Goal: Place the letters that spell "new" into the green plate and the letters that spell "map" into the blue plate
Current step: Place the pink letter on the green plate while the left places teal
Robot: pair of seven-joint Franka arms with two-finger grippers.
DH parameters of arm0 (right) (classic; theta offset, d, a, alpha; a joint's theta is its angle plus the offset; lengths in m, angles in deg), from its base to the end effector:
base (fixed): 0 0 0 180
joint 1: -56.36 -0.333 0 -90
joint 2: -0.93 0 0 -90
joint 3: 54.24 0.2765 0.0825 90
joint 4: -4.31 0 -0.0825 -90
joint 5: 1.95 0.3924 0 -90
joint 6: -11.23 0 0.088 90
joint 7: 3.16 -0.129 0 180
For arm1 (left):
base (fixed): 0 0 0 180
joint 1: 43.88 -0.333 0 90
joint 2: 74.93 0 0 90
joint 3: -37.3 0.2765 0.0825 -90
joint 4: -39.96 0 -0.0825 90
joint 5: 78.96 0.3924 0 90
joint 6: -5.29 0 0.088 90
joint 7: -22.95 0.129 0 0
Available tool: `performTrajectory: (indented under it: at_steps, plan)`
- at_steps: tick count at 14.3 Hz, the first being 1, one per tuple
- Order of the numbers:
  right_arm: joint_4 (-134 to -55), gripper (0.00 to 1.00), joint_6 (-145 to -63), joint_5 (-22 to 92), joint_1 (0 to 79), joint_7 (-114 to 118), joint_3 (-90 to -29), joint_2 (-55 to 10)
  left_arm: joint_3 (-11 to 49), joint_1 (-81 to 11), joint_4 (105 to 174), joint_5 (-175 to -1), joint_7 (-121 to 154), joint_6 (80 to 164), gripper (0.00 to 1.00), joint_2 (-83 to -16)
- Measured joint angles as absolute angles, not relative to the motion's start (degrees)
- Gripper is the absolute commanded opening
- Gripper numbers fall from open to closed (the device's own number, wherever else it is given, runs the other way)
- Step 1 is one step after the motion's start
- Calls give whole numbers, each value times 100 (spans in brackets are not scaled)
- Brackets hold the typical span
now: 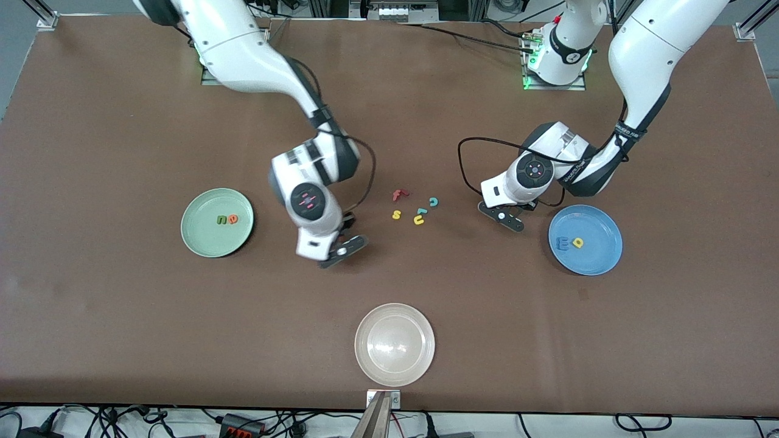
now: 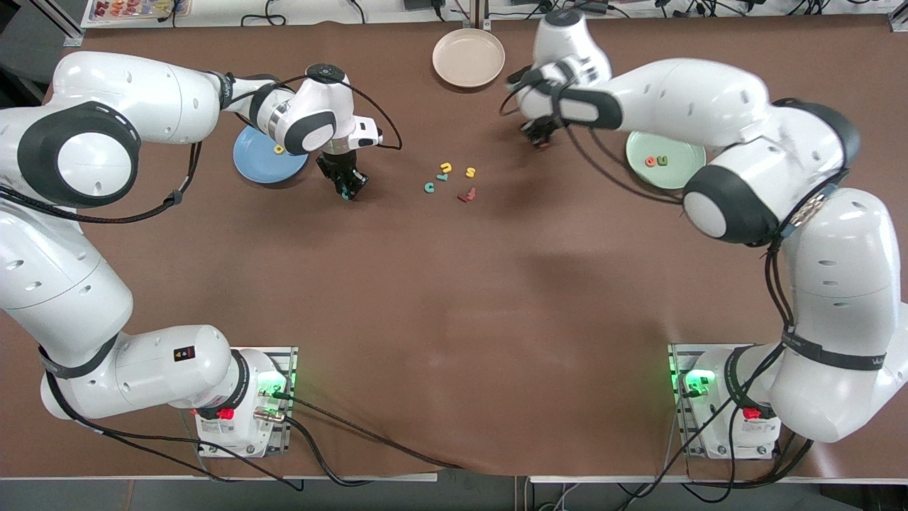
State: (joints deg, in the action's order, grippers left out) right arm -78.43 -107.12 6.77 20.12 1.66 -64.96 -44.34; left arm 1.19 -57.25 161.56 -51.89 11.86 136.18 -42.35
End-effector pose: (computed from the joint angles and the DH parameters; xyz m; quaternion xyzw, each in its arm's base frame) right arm 0.6042 0.3159 0.1572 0.9672 0.2423 -0.0746 0.0179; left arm 0.4772 -0.2167 0.1061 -0.9576 0.2611 0.1189 0.0253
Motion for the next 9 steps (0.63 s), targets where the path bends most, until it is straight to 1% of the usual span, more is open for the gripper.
performTrajectory:
  at_steps: [2,4,7,9]
  plan:
    - [-7848,18,-10015,677,2252,259,-6974,-4167,119,-5725,16156,-5189,1186,13618,14,-4235]
    - [-7923,18,-9597,678,2370,269,-7343,-3937,117,-5727,16154,-5189,1186,13617,14,-4236]
    - [-8385,18,-9448,677,2735,324,-7475,-3628,119,-5758,16038,-5188,1192,13598,14,-4269]
    - [-8814,18,-9497,677,2882,381,-7607,-3488,120,-5796,15715,-5185,1270,13044,14,-4383]
